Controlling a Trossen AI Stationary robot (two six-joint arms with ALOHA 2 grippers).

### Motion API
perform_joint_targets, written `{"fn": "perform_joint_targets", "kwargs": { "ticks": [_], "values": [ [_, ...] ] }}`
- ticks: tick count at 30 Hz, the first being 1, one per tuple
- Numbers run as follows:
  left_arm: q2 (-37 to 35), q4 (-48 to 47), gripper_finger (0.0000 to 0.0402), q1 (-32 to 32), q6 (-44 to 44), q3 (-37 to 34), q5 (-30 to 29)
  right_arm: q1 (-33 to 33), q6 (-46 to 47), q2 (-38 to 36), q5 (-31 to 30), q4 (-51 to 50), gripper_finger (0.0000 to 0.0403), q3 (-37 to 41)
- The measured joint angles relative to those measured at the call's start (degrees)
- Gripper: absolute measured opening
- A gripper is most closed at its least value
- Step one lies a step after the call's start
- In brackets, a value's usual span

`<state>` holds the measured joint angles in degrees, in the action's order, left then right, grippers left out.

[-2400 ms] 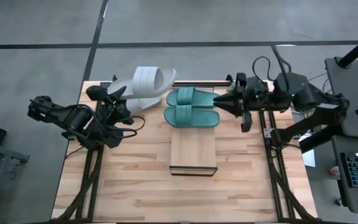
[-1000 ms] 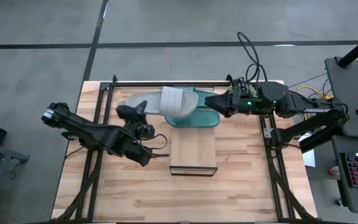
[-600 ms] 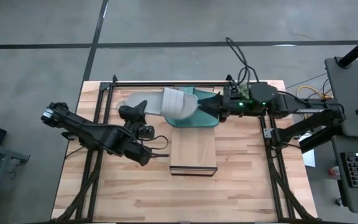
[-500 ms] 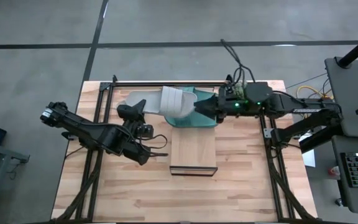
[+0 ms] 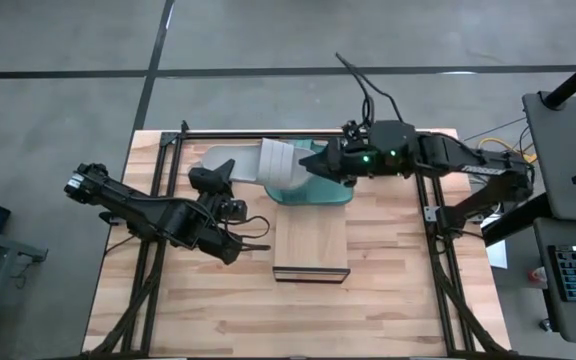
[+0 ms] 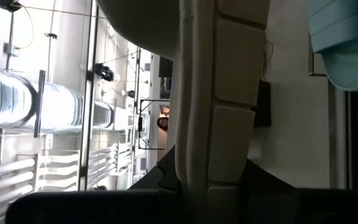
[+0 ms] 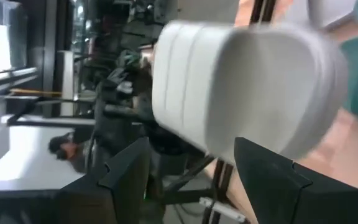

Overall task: Pick and place slides into the shelf
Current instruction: Put the bottom gray slide on the shelf

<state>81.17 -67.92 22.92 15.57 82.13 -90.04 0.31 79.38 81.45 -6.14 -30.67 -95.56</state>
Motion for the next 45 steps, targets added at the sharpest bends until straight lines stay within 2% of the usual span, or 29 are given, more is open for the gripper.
{"fn": "perform_joint_targets", "kwargs": {
  "ticks": [5, 11, 19, 36, 45],
  "values": [
    [0.0, 0.06, 0.0038, 0.0, 0.0, 0.02, 0.0, -1.58, -2.87, 3.15, -0.05, -1.88, 0.0224, -6.4],
    [0.0, 0.37, 0.0038, -0.04, -0.04, 0.02, 0.0, -2.57, -3.95, 7.84, 0.1, -11.64, 0.0224, -14.07],
    [0.0, 1.86, 0.0037, -0.04, -0.13, 0.02, 0.02, -2.6, -5.39, 12.89, 1.22, -15.67, 0.0224, -21.24],
    [0.02, 3.56, 0.0037, -0.04, -0.15, -0.02, 0.02, -2.71, -4.76, 15.05, 2.02, -12.89, 0.022, -21.37],
    [0.02, 3.87, 0.0037, -0.04, -0.15, -0.02, 0.02, -2.73, -4.9, 15.24, 2.05, -12.94, 0.0163, -21.35]
  ]
}}
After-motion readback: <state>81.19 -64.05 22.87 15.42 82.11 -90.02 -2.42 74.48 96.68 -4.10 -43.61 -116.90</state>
